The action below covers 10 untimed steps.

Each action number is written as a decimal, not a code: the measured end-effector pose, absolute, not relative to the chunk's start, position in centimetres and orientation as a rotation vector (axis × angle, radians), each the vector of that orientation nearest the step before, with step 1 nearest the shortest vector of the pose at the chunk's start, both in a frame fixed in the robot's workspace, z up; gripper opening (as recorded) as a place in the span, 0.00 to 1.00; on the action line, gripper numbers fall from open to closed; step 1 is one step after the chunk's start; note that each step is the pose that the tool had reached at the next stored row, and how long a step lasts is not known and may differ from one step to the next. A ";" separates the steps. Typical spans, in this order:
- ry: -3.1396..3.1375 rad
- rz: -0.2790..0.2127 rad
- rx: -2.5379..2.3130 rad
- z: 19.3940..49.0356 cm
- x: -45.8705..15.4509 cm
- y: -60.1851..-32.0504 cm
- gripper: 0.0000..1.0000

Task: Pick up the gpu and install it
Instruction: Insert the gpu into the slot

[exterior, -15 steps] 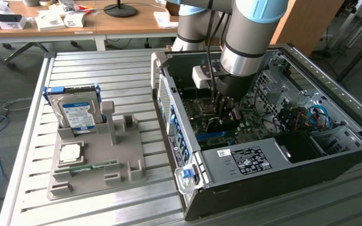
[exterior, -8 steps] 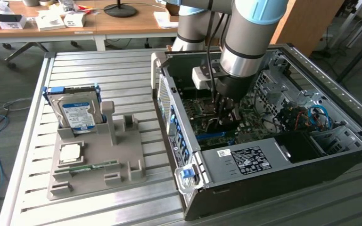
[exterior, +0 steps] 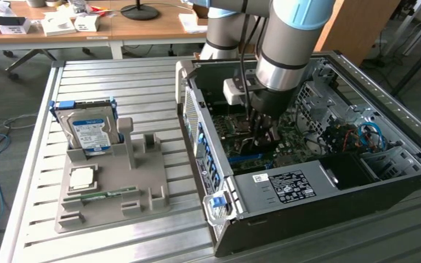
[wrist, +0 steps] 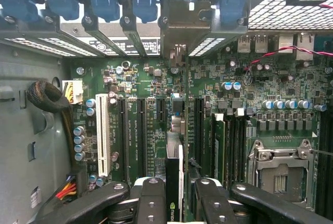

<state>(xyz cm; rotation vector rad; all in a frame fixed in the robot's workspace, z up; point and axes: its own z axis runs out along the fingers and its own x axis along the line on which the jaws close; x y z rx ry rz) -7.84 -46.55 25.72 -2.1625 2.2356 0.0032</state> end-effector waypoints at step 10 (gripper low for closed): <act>2.236 0.003 -2.162 25.6 -7.9 -46.4 0.26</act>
